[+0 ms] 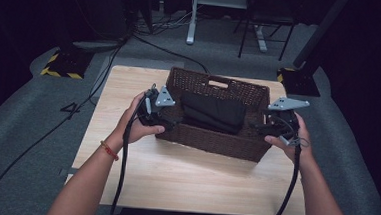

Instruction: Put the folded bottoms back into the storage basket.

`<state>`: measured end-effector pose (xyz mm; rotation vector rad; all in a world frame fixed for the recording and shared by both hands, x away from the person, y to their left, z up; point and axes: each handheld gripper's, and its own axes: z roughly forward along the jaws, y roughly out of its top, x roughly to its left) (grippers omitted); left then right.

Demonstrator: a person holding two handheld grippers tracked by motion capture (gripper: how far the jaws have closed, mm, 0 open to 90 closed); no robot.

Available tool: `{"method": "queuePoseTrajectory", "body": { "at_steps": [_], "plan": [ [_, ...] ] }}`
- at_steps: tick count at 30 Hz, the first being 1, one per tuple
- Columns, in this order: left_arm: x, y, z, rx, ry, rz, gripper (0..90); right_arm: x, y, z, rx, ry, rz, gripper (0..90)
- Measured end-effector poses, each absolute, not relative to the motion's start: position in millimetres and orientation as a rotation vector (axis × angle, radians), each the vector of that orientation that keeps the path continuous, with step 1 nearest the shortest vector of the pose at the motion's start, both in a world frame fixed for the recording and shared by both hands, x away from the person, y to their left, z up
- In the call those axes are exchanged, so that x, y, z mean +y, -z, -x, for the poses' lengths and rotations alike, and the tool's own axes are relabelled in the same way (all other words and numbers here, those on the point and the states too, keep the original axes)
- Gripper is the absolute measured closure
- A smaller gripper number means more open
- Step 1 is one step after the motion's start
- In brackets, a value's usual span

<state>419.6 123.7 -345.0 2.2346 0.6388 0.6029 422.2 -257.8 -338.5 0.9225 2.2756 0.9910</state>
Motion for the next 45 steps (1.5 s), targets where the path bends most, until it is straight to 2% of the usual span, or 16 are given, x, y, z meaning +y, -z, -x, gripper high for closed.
{"method": "queuePoseTrajectory", "body": {
  "at_steps": [12,31,45],
  "plan": [
    [138.8,354.6,-390.1,0.629,-0.681,-2.254,18.8,-267.7,344.6,-389.6,2.266,-0.931,-0.851,27.9],
    [176.1,393.6,-352.0,0.701,-0.716,-2.252,18.7,-294.0,367.8,-349.1,2.231,-0.951,-0.859,27.7],
    [207.3,430.6,-332.4,0.795,-0.747,-2.311,17.7,-319.8,411.3,-325.1,2.231,-0.929,-0.952,27.5]
  ]
}}
